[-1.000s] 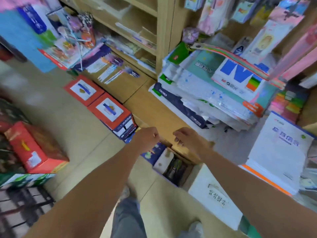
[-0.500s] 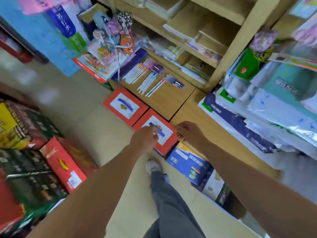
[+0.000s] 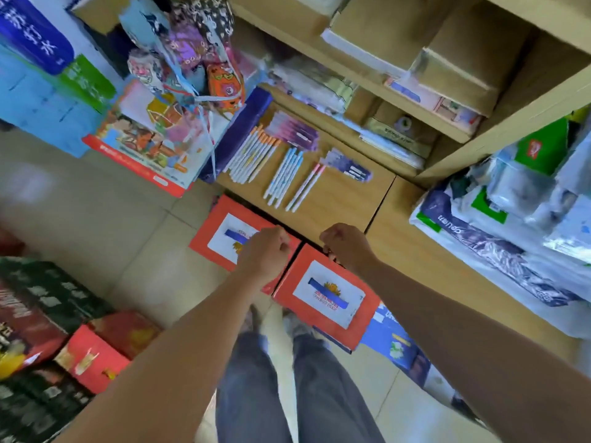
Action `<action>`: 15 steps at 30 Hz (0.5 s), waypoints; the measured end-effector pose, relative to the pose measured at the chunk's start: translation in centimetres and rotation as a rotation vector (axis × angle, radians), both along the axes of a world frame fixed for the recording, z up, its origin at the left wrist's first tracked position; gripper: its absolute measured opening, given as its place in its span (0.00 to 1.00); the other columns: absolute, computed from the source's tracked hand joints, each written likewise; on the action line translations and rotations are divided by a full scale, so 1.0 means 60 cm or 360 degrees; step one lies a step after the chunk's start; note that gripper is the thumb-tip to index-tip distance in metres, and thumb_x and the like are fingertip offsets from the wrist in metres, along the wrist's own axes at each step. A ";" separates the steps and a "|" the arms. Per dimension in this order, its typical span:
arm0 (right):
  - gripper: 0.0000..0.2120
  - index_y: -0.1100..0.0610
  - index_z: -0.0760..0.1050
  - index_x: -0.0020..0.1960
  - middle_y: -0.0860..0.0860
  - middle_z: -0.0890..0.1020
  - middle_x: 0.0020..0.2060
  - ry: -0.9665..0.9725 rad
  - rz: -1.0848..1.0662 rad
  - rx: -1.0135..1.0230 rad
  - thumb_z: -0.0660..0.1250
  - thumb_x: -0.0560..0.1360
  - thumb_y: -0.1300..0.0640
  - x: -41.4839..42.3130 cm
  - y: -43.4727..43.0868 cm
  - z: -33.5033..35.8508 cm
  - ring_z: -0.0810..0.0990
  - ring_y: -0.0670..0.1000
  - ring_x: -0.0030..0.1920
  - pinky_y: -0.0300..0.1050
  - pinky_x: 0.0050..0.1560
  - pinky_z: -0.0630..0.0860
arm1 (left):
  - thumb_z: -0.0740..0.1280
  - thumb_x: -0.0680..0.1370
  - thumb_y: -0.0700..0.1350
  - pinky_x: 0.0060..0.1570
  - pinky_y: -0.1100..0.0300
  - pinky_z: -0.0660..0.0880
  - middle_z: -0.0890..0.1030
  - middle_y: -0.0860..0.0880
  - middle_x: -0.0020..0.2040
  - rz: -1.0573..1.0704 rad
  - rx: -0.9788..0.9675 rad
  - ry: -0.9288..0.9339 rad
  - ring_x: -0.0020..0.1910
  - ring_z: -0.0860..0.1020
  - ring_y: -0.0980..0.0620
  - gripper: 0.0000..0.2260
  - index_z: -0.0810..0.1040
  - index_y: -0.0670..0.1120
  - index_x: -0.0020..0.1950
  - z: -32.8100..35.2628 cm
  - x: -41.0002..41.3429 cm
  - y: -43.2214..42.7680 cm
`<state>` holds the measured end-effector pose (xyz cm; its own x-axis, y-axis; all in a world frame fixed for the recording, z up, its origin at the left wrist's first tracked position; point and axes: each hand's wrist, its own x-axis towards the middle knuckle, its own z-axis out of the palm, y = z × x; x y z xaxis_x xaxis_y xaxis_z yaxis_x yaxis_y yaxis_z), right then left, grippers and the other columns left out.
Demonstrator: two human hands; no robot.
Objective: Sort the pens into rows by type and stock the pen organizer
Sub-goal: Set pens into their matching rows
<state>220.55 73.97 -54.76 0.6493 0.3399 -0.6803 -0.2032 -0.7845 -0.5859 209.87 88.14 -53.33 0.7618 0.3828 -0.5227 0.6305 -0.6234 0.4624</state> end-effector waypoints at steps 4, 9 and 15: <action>0.10 0.57 0.74 0.38 0.56 0.80 0.37 0.0009 -0.0185 -0.0038 0.65 0.77 0.55 0.025 0.064 -0.055 0.77 0.55 0.38 0.51 0.44 0.77 | 0.58 0.80 0.43 0.47 0.55 0.74 0.80 0.46 0.53 -0.0124 0.0015 0.0026 0.52 0.79 0.45 0.11 0.77 0.43 0.57 -0.058 0.043 0.075; 0.14 0.54 0.71 0.33 0.57 0.82 0.35 -0.0076 -0.0443 -0.0109 0.68 0.76 0.54 0.057 0.126 -0.141 0.79 0.55 0.35 0.45 0.40 0.75 | 0.59 0.80 0.43 0.47 0.51 0.76 0.79 0.45 0.51 -0.0335 0.0081 0.0074 0.50 0.79 0.44 0.09 0.76 0.43 0.56 -0.148 0.100 0.154; 0.13 0.52 0.70 0.38 0.56 0.83 0.40 -0.0186 -0.0535 -0.0298 0.68 0.73 0.45 0.106 0.177 -0.249 0.81 0.58 0.41 0.48 0.38 0.78 | 0.62 0.79 0.47 0.48 0.55 0.70 0.73 0.42 0.58 -0.0346 0.0139 -0.0005 0.55 0.75 0.43 0.16 0.70 0.41 0.64 -0.257 0.173 0.201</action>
